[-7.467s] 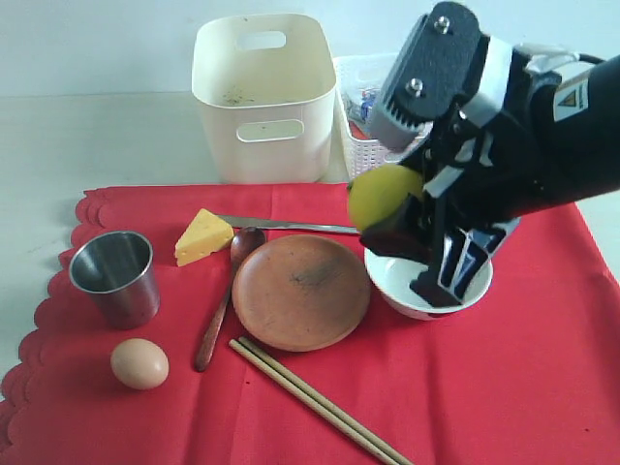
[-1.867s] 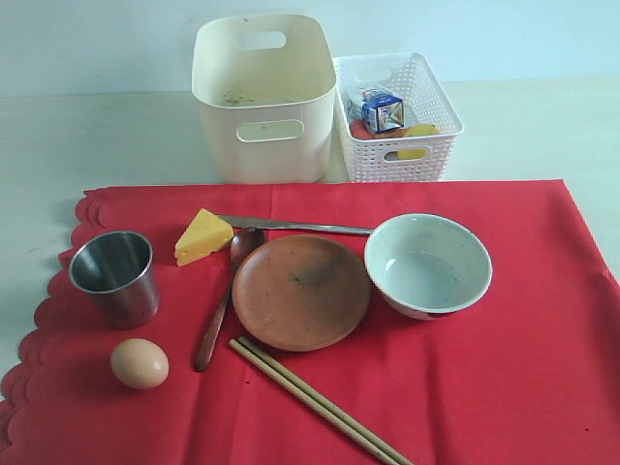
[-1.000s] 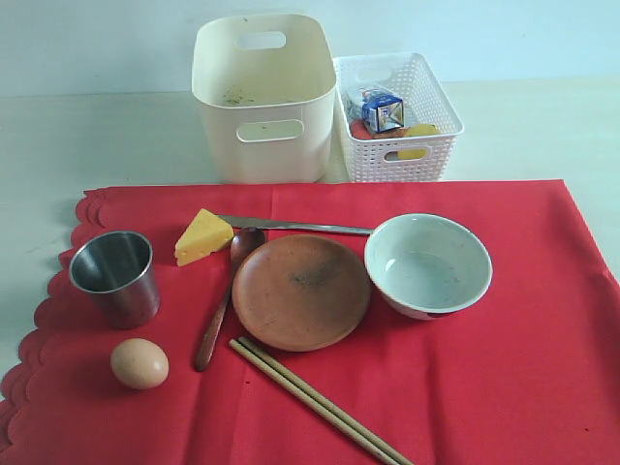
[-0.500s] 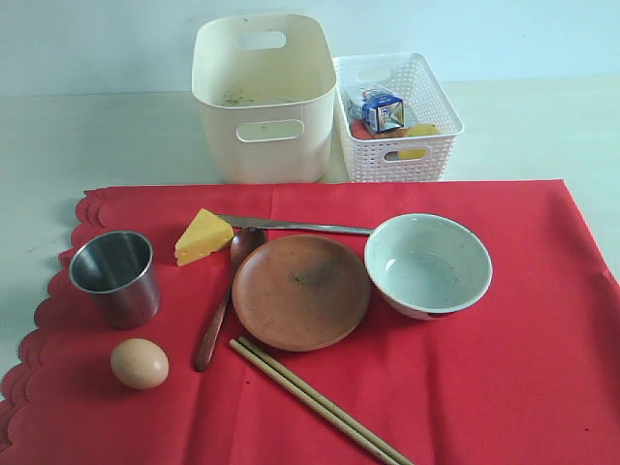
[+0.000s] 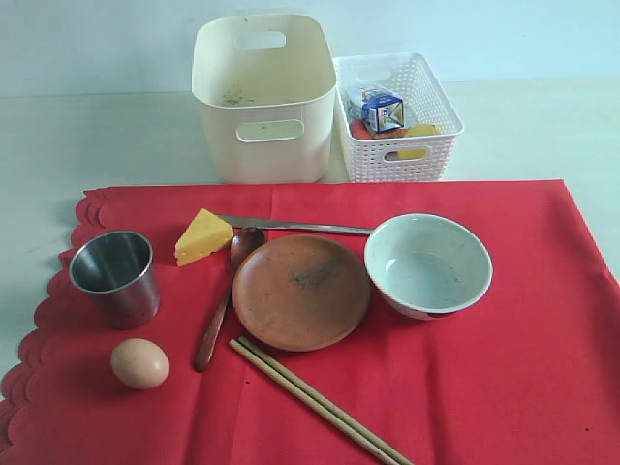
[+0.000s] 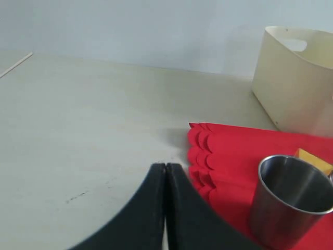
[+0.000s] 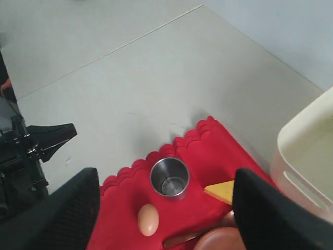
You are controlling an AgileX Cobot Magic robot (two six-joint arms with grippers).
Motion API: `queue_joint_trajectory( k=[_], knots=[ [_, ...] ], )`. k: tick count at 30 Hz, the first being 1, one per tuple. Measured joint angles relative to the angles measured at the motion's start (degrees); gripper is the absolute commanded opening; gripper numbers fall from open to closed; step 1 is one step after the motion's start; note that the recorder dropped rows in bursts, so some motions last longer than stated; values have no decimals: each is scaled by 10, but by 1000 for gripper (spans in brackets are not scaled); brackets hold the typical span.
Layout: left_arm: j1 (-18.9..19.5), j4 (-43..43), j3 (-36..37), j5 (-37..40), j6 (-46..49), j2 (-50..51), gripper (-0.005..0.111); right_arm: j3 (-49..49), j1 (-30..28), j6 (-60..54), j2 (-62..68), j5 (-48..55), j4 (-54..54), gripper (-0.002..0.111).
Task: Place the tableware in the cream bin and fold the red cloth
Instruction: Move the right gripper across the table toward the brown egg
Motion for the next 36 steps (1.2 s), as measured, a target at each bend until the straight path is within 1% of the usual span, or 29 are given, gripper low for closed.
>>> queue_joint_trajectory(
  k=[4, 9, 14, 21, 27, 36],
  knots=[
    [0, 0, 0, 0, 0, 0, 1, 0, 51, 0, 35, 0, -18, 68],
    [0, 0, 0, 0, 0, 0, 1, 0, 119, 15, 81, 0, -77, 68],
    [0, 0, 0, 0, 0, 0, 1, 0, 154, 24, 102, 0, -99, 68],
    [0, 0, 0, 0, 0, 0, 1, 0, 187, 33, 127, 0, -103, 68],
    [0, 0, 0, 0, 0, 0, 1, 7, 197, 47, 137, 0, -106, 68],
    [0, 0, 0, 0, 0, 0, 1, 104, 198, 64, 139, 0, -117, 68]
  ],
)
